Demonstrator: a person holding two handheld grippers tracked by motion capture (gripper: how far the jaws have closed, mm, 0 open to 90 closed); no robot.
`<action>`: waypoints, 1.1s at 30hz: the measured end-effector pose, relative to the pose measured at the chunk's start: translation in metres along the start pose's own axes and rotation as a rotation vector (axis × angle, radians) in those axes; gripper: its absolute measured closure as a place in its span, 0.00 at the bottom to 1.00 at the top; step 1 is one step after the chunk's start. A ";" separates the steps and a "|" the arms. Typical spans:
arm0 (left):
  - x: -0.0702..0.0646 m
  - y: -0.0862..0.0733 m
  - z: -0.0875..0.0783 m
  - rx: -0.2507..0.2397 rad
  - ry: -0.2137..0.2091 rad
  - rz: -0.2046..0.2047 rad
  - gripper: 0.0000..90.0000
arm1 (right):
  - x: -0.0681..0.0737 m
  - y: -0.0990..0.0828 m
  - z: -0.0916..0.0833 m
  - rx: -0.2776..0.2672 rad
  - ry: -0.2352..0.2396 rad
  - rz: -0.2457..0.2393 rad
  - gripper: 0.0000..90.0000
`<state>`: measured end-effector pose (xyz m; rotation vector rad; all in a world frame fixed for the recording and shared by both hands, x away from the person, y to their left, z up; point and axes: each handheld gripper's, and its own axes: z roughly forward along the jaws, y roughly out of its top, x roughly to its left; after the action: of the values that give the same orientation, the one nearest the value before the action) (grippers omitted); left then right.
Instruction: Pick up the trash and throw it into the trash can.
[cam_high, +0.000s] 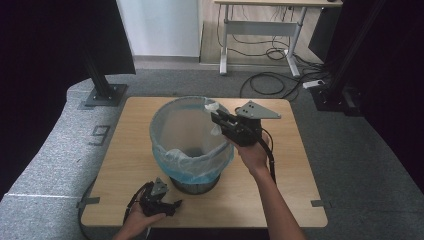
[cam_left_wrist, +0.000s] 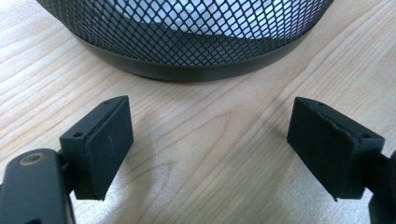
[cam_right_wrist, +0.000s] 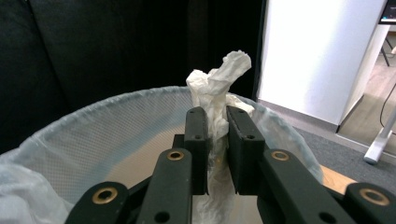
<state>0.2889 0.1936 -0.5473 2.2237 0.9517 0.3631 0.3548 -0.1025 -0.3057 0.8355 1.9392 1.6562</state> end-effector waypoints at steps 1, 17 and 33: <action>0.000 0.000 0.000 0.000 0.000 0.000 0.16 | 0.002 0.002 0.003 0.008 0.011 0.010 0.82; 0.000 0.000 0.000 0.000 -0.001 0.002 0.16 | 0.002 -0.001 -0.003 0.068 -0.048 0.008 0.29; -0.001 0.000 0.000 0.000 -0.001 0.001 0.16 | -0.020 -0.019 -0.049 0.061 -0.126 -0.006 0.30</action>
<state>0.2884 0.1929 -0.5473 2.2239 0.9505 0.3619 0.3323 -0.1527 -0.3169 0.9338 1.9116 1.5097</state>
